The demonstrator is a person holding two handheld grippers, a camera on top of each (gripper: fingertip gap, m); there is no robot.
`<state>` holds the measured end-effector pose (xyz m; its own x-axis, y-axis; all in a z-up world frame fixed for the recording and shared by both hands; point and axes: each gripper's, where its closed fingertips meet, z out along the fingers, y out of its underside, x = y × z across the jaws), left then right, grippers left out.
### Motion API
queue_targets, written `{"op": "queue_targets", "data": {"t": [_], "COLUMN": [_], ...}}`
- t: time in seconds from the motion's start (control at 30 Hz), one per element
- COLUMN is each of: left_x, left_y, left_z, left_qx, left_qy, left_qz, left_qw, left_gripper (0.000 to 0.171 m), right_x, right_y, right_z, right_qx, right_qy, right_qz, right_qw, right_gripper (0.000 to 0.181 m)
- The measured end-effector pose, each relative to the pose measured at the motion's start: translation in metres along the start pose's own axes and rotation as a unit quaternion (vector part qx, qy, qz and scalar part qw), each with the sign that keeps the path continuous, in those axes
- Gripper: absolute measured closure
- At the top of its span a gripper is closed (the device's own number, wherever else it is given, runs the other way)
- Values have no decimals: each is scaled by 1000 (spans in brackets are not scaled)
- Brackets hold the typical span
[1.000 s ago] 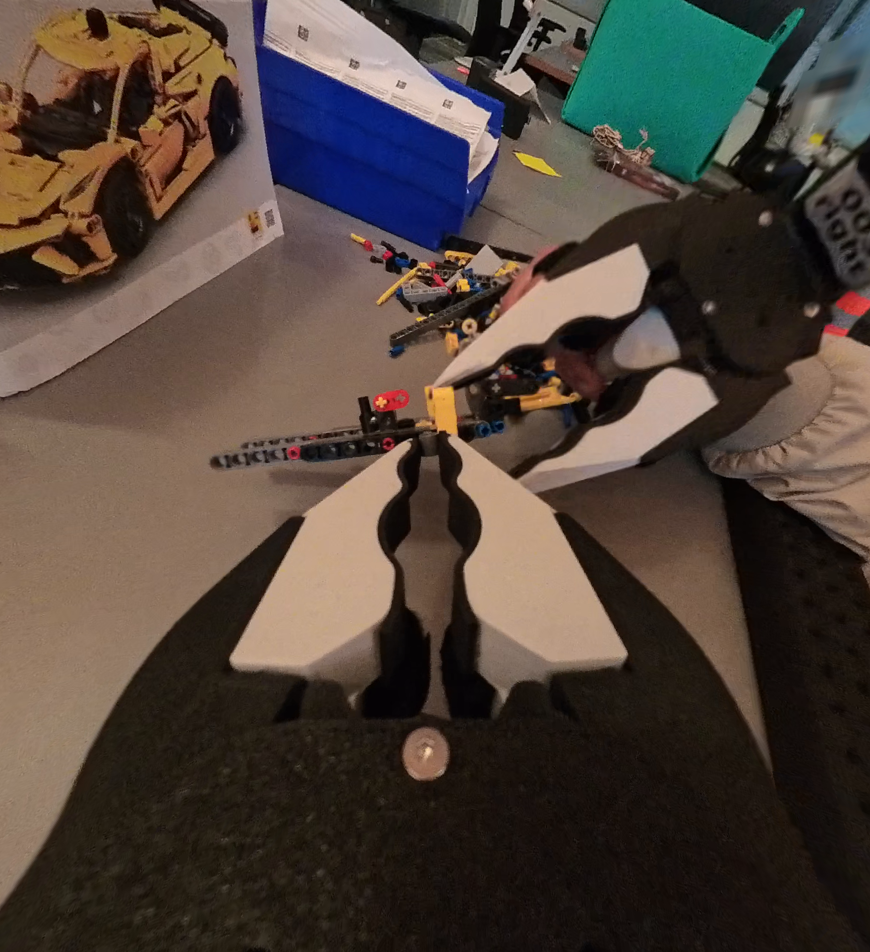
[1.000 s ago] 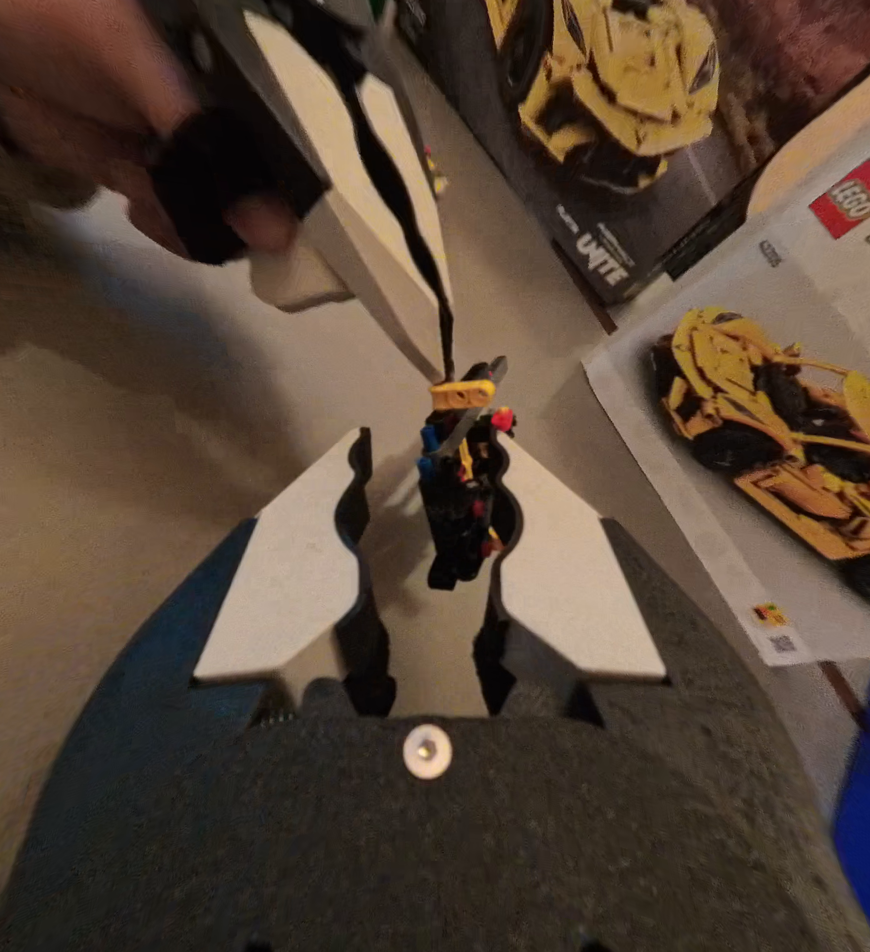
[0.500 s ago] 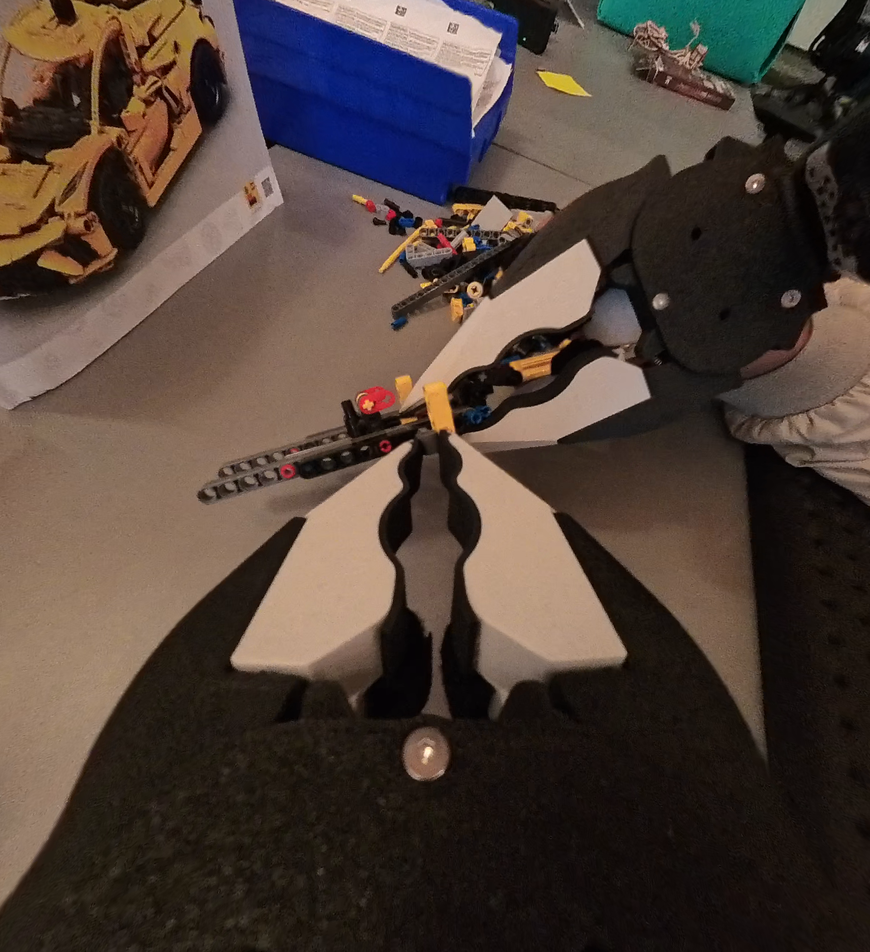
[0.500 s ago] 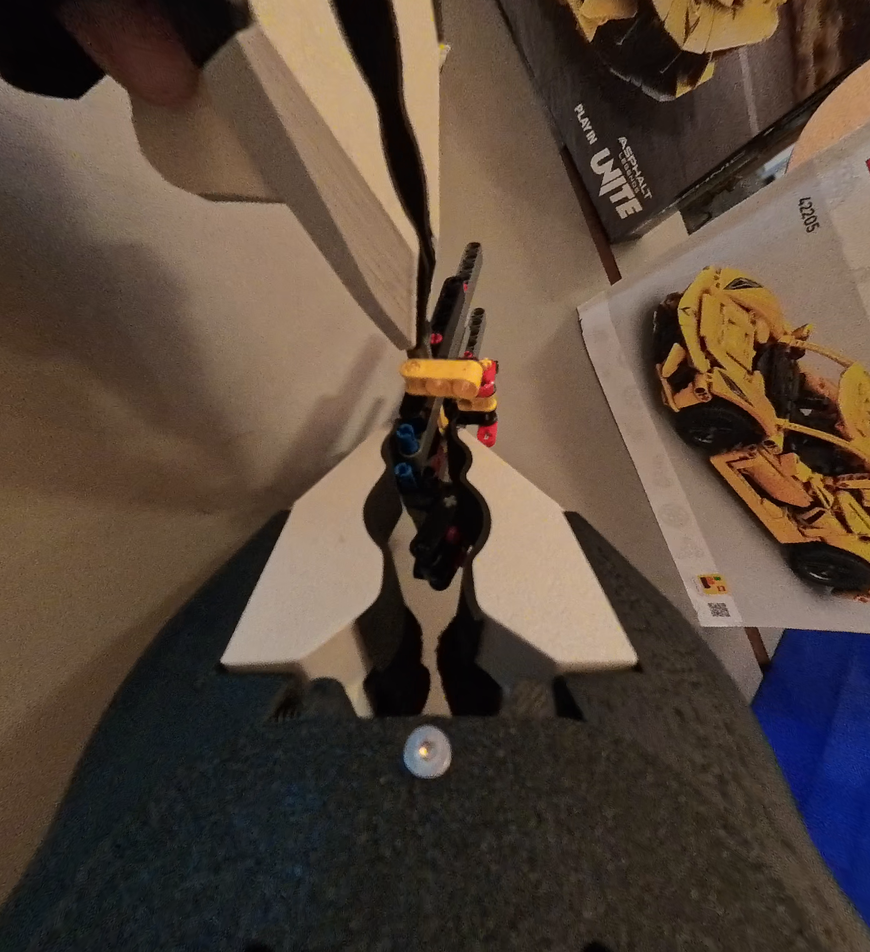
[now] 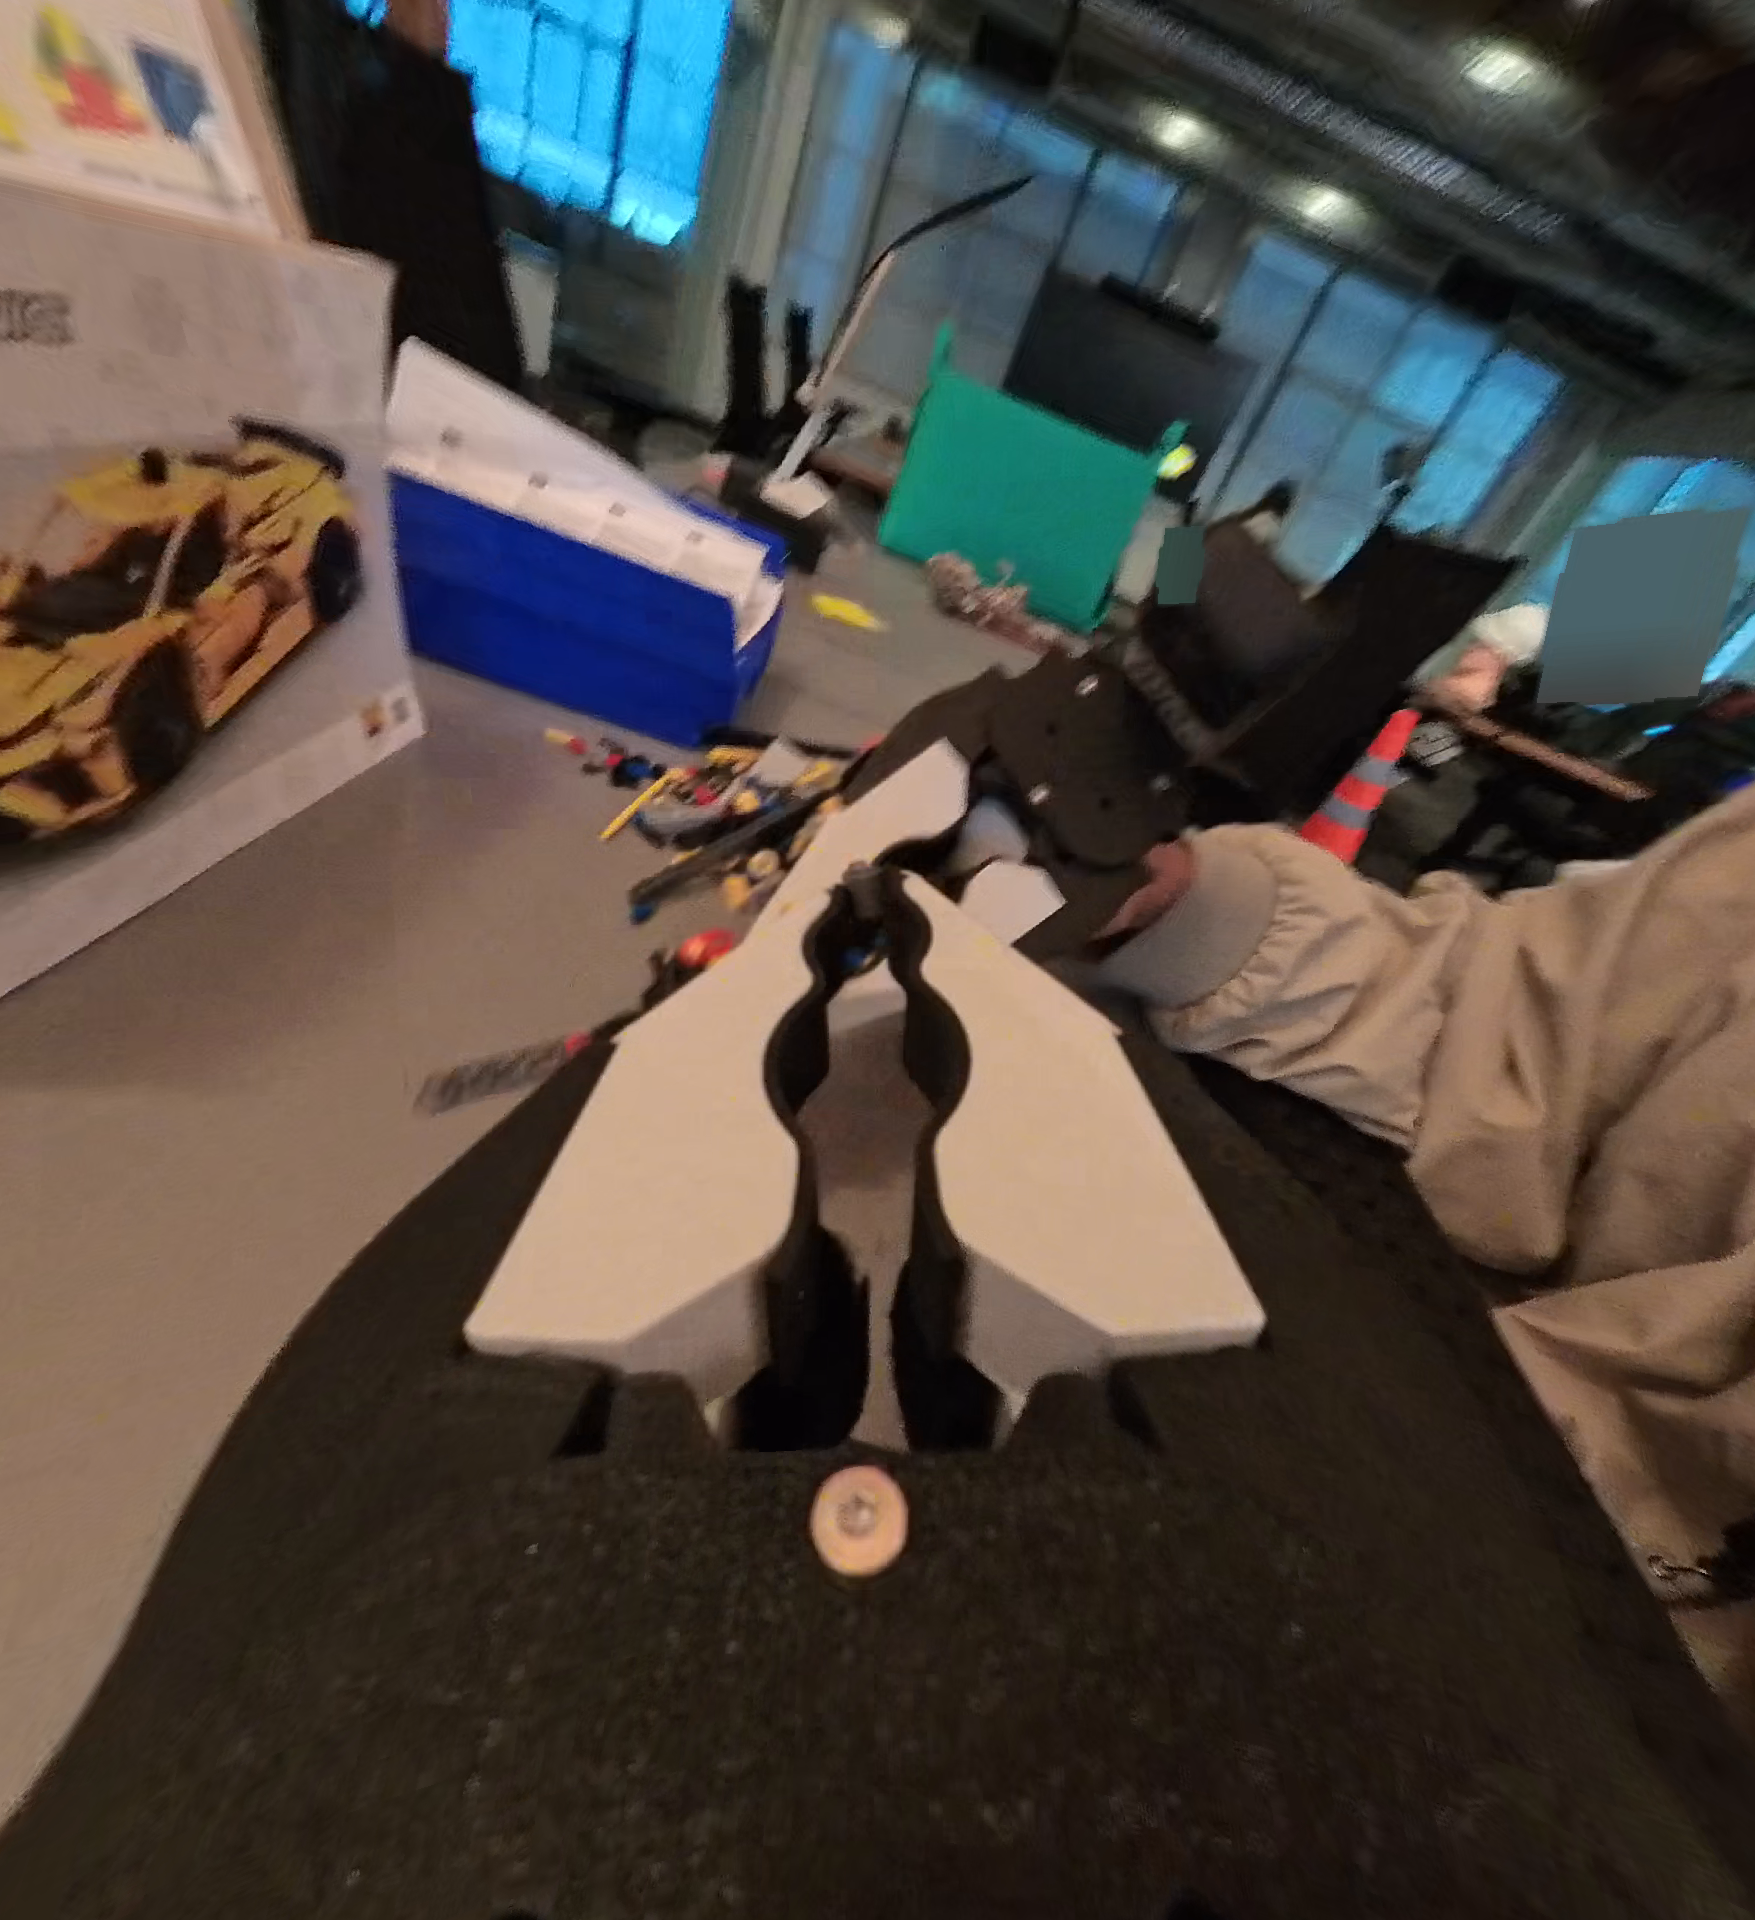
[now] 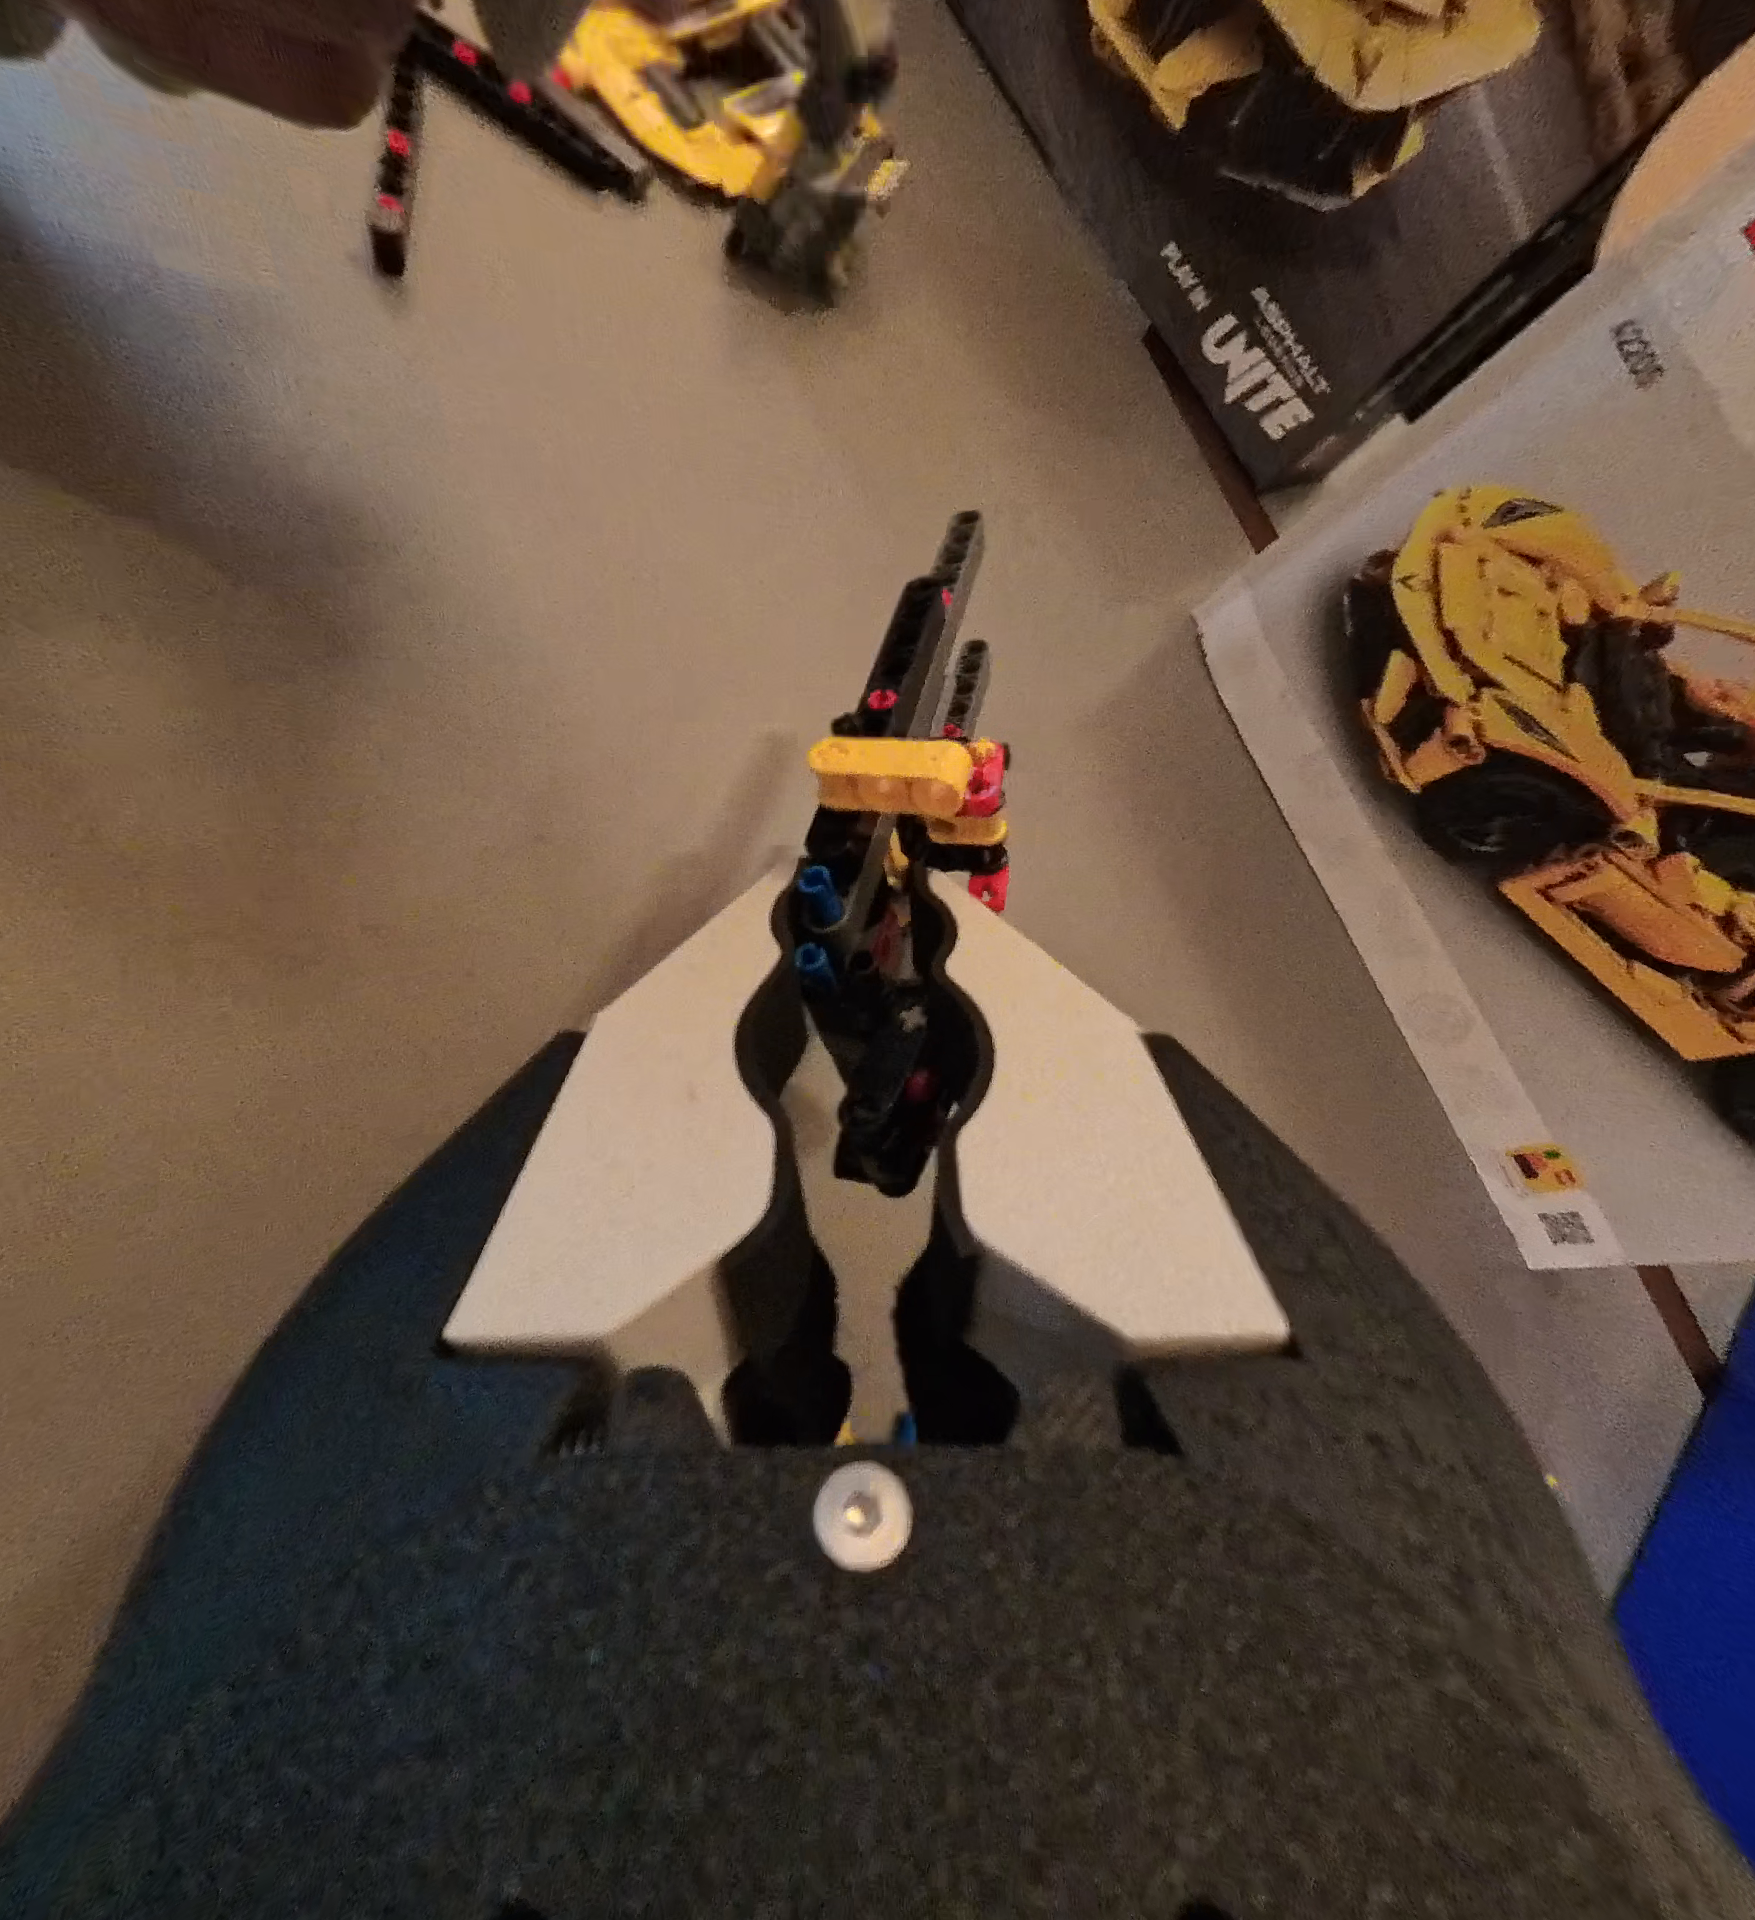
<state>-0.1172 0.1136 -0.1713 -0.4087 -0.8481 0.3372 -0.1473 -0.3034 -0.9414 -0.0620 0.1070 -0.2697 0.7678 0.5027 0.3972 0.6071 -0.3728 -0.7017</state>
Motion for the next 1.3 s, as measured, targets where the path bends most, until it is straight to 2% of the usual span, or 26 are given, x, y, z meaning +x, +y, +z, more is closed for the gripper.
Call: {"op": "queue_targets", "data": {"t": [0.07,0.13,0.2,0.27,0.37,0.47,0.53,0.57,0.6,0.67,0.77,0.87,0.93,1.0,1.07,1.17,1.2,1.23,1.3], "left_x": [8,18,25,27,-2,-11,-13,-17,-15,-3,14,28,37,44,46,30,16,1,-22], "left_y": [-11,-12,-11,-8,3,39,75,84,86,75,58,51,47,42,42,49,54,59,79], "left_z": [-1,0,4,7,6,2,-3,-4,-1,10,20,26,29,32,32,34,31,25,12], "left_qx": [35,45,52,48,-4,-113,-214,-236,-231,-177,-115,-90,-76,-61,-68,-107,-137,-169,-235], "left_qy": [26,44,48,30,-71,-58,-43,-49,-45,-21,-5,-7,-2,-3,-7,-59,-91,-123,-139], "left_qz": [-6,13,44,100,171,121,99,114,134,167,238,308,340,368,394,380,365,342,275], "left_qw": [999,998,997,993,983,984,971,964,963,970,964,947,937,928,917,917,916,916,922], "left_gripper": [166,166,166,166,165,166,165,165,165,165,165,165,165,165,165,164,157,145,140], "right_x": [-18,-31,-40,-48,-45,-41,-38,-38,-40,-39,-48,-49,-47,-44,-46,-38,-27,-8,43], "right_y": [6,10,9,8,2,6,8,5,-1,-22,-53,-65,-70,-72,-72,-61,-55,-45,8], "right_z": [6,11,12,8,-3,-9,-9,-10,-12,-19,-37,-52,-61,-67,-71,-65,-65,-65,-61], "right_qx": [-3,-8,1,8,46,50,48,56,71,122,193,220,232,243,231,214,210,205,121], "right_qy": [-33,-72,-110,-160,-195,-213,-216,-221,-232,-245,-317,-395,-439,-458,-476,-432,-409,-362,-180], "right_qz": [-4,12,42,76,116,144,152,158,164,187,234,305,341,352,364,338,343,358,350], "right_qw": [999,997,993,984,973,965,963,961,956,943,899,838,799,779,767,809,819,836,911], "right_gripper": [165,165,152,150,150,155,155,155,154,153,153,152,159,172,174,175,175,175,175]}}
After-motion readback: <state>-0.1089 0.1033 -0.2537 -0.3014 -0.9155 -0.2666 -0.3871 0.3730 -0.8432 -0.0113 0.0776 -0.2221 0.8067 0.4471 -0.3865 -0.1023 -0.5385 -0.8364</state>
